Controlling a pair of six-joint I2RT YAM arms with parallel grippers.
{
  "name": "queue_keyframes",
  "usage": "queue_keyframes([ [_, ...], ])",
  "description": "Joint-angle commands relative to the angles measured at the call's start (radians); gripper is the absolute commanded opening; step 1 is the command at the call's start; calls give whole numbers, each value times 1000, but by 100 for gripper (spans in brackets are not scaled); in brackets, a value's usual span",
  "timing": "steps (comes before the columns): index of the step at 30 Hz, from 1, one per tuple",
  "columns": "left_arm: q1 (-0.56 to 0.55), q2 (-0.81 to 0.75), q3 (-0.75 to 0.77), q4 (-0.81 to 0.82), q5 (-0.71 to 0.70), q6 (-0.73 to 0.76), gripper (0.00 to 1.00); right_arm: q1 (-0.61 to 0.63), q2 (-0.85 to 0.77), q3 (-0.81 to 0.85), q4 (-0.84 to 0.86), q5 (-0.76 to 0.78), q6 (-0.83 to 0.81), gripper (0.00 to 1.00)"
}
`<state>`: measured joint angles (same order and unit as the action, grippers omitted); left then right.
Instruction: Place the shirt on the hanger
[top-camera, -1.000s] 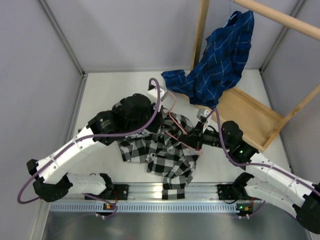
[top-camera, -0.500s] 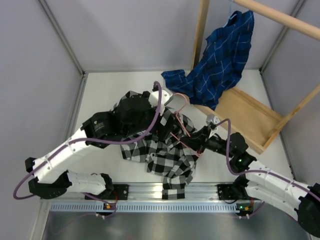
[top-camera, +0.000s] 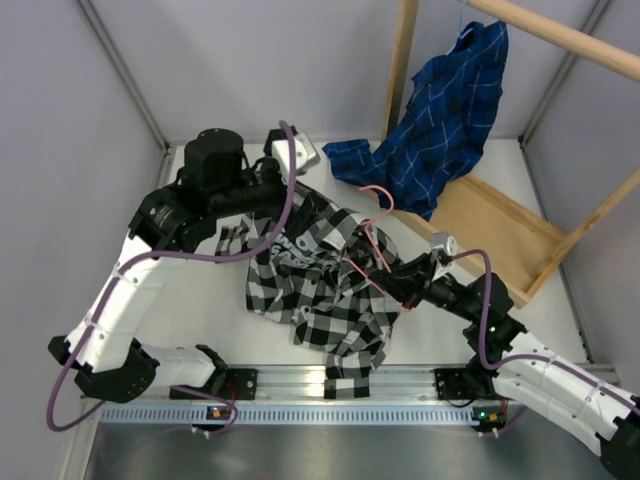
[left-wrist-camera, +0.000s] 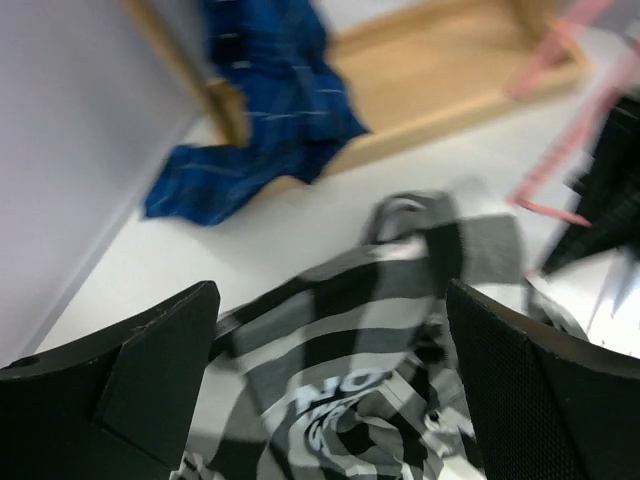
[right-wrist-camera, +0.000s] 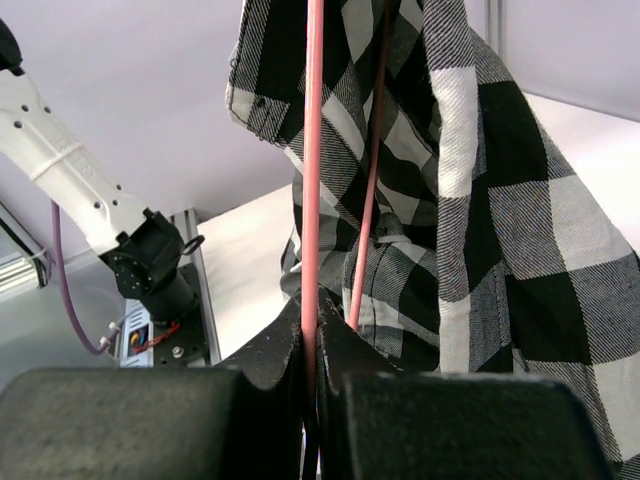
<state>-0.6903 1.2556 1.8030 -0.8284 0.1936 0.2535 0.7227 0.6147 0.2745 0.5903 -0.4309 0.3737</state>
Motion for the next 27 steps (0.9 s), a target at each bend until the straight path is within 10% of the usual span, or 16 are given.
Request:
queue_keyframes([
  [1, 6, 11, 16, -92, 496, 222, 98, 9, -39, 17, 22, -16, -33, 0],
  [27, 11, 170, 110, -288, 701, 322, 82, 4, -176, 69, -201, -244, -108, 0],
])
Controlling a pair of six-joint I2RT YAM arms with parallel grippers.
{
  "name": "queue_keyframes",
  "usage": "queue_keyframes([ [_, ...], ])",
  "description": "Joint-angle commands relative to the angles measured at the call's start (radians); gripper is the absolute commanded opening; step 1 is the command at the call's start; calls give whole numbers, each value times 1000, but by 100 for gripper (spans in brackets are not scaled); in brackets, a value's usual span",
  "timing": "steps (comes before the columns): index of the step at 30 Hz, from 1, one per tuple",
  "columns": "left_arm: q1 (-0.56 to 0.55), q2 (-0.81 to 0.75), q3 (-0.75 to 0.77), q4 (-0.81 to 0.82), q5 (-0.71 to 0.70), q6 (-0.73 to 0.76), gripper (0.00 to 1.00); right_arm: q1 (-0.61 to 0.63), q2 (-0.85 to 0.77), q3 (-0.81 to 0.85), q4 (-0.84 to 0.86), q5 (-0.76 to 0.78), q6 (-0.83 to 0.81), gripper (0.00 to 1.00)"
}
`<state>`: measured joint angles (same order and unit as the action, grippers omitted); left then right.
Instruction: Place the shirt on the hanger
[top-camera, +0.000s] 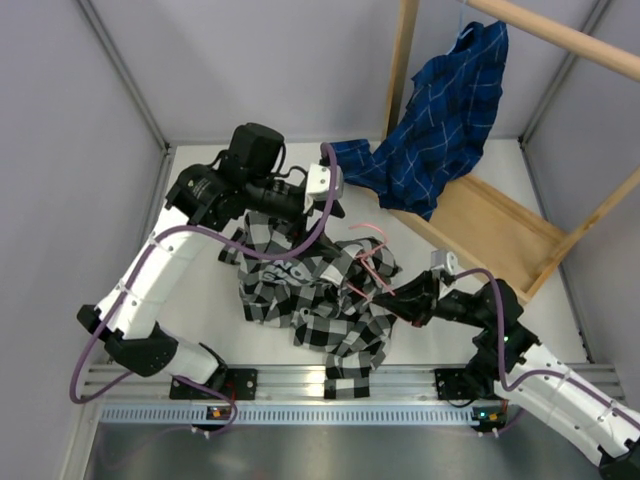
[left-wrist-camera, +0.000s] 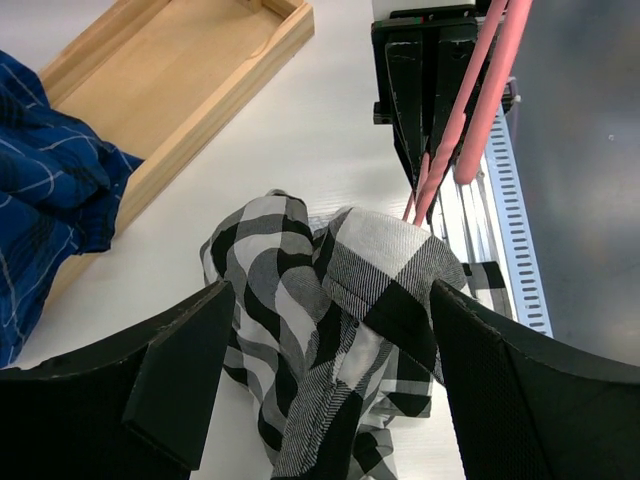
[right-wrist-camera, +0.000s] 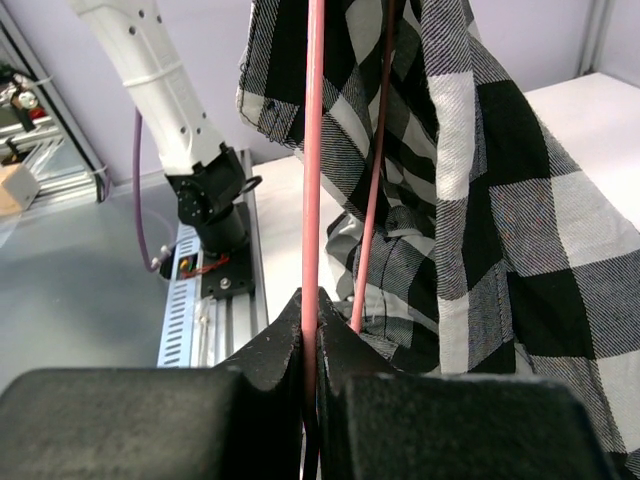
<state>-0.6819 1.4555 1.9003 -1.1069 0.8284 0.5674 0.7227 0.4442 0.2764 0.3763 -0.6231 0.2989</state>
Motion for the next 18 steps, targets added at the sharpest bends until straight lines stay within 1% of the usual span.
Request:
queue_keyframes([
  [1, 2, -35, 5, -10, 87, 9, 82, 4, -1, 75, 9, -65, -35, 0],
  [4, 2, -44, -20, -8, 98, 11, 82, 4, 17, 109, -5, -85, -41, 0],
  [5, 2, -44, -24, -10, 100, 9, 77, 6, 24, 127, -11, -87, -49, 0],
  [8, -5, -41, -46, -10, 91, 0, 77, 4, 45, 156, -30, -105, -63, 0],
  [9, -14, -40, -53, -10, 83, -3, 74, 4, 56, 165, -33, -109, -66, 0],
  [11, -16, -49, -81, -10, 78, 2, 73, 4, 65, 191, -57, -116, -81, 0],
  [15, -18, -76, -125, -10, 94, 26, 66, 4, 79, 211, -88, -113, -103, 0],
  [17, -18, -89, -133, -10, 86, 29, 42, 4, 80, 211, -89, -109, -106, 0],
  [18, -18, -90, -132, -8, 83, 28, 28, 4, 79, 213, -86, -110, -106, 0],
])
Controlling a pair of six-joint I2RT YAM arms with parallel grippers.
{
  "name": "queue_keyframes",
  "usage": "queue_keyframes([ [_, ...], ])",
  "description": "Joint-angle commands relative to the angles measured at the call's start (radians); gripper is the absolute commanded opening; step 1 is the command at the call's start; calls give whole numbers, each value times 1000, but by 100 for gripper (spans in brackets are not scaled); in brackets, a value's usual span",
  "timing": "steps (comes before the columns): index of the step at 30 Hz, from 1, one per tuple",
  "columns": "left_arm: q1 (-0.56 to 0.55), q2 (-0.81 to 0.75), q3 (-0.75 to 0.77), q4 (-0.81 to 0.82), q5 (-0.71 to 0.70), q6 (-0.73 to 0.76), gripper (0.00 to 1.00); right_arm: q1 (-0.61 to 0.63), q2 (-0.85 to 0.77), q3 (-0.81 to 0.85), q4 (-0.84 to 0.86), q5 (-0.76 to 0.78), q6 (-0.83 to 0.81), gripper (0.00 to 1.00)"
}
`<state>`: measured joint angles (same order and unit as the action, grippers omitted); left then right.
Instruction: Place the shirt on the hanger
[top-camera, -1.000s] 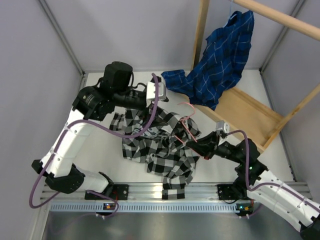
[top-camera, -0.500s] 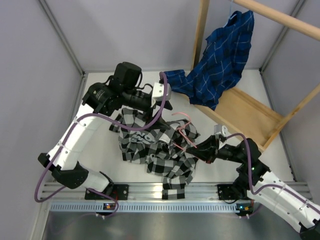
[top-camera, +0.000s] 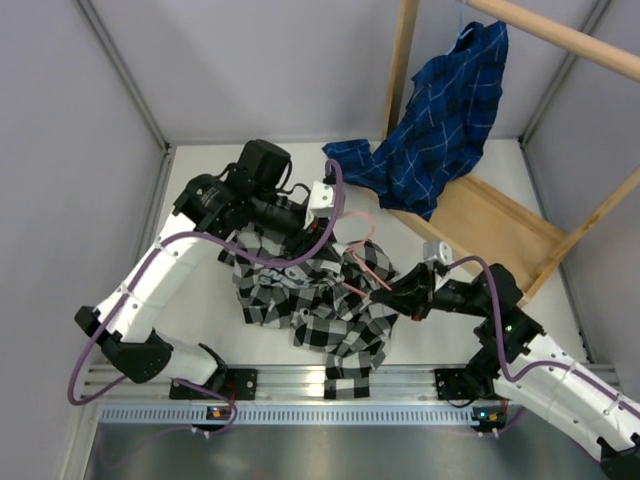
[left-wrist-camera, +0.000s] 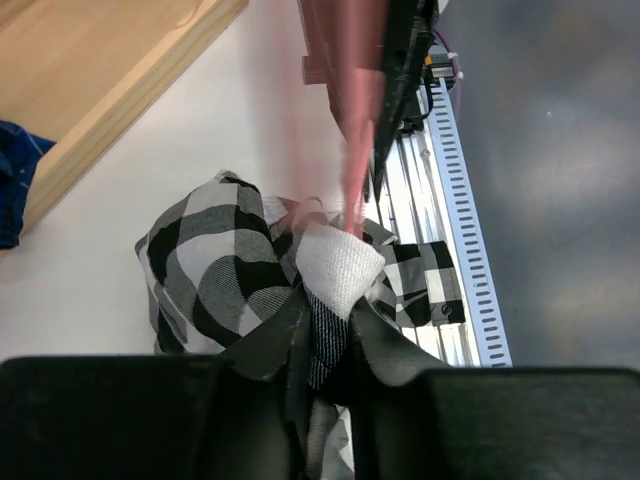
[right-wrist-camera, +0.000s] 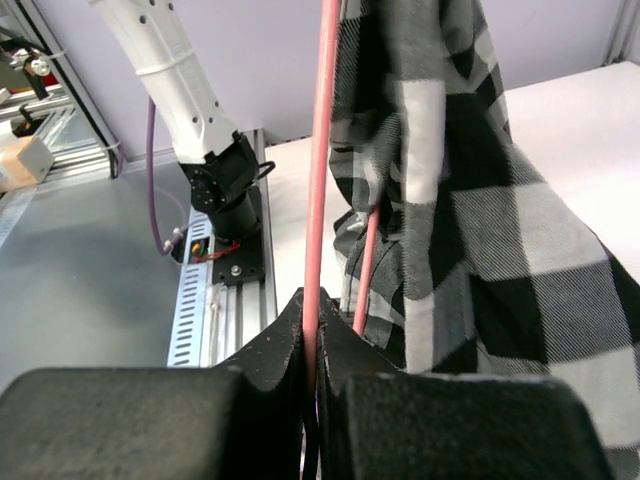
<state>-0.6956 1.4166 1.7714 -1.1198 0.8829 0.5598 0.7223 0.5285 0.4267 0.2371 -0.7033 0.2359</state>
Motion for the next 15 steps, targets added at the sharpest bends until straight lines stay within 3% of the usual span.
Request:
queue_keyframes([
  [1, -4, -54, 0, 3, 30, 35, 16, 5, -5, 61, 56, -32, -41, 0],
  [6, -4, -71, 25, 3, 54, 38, 0, 5, -4, 53, 65, -30, -38, 0],
  [9, -4, -79, 33, 3, 71, 48, 0, 5, -2, 53, 64, -27, -38, 0],
  [10, -4, -87, 34, 3, 61, 51, 0, 5, -4, 56, 59, -10, -41, 10],
  [11, -2, -88, 36, 6, 51, 48, 0, 6, -12, 60, 45, 10, -43, 28],
  [12, -4, -94, 37, 14, 38, 37, 0, 5, -16, 61, 3, 39, -44, 57],
  [13, -2, -106, 36, 44, 18, 23, 0, 5, -27, 70, -37, 113, -58, 99],
  [15, -2, -126, 16, 95, -83, -50, 0, 5, -83, 75, -175, 297, -52, 100],
])
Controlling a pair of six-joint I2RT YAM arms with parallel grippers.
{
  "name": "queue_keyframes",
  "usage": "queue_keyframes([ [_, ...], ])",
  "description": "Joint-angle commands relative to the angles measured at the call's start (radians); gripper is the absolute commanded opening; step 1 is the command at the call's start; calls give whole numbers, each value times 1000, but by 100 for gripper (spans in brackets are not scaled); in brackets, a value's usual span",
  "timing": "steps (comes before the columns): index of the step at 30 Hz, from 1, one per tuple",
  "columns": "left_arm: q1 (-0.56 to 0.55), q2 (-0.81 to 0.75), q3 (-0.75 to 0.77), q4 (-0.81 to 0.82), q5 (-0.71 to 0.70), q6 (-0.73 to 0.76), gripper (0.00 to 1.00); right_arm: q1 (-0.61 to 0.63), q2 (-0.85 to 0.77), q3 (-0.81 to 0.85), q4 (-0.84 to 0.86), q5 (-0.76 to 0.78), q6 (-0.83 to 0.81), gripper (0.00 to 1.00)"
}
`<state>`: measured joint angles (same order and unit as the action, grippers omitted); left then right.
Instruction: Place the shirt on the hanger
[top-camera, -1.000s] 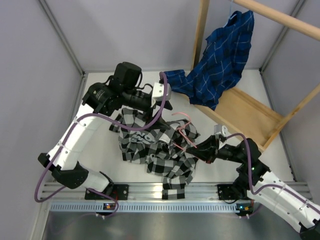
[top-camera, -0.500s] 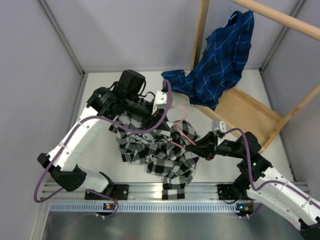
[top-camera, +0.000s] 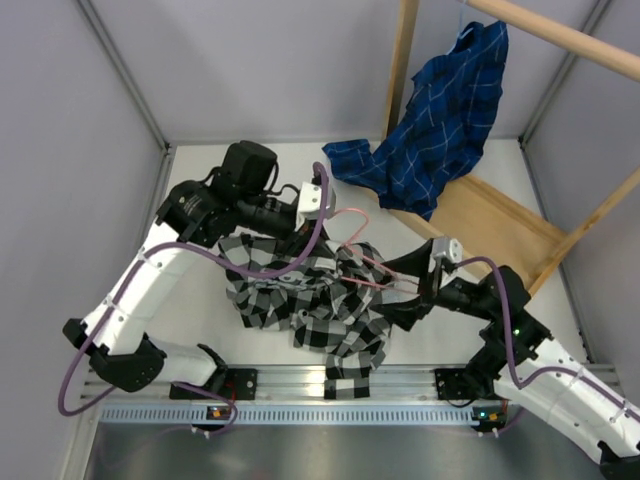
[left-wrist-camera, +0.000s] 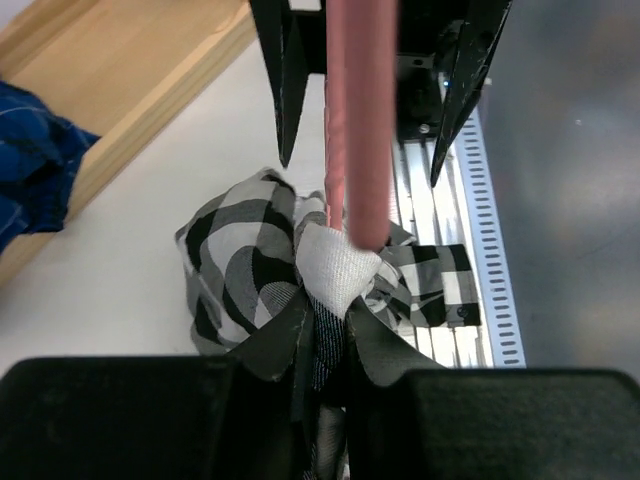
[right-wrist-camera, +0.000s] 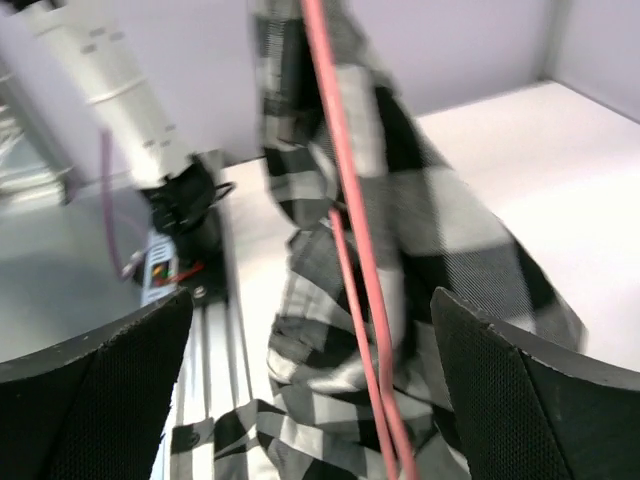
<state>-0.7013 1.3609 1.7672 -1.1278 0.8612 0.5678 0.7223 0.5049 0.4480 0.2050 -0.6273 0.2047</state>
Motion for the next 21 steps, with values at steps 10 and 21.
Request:
queue_keyframes([
  [10, 2, -197, -110, 368, -287, -301, 0, 5, -304, -188, -62, 366, 612, 74],
  [21, 3, -289, -325, 638, -484, -542, 0, 106, -72, -161, 152, 486, 736, 79],
])
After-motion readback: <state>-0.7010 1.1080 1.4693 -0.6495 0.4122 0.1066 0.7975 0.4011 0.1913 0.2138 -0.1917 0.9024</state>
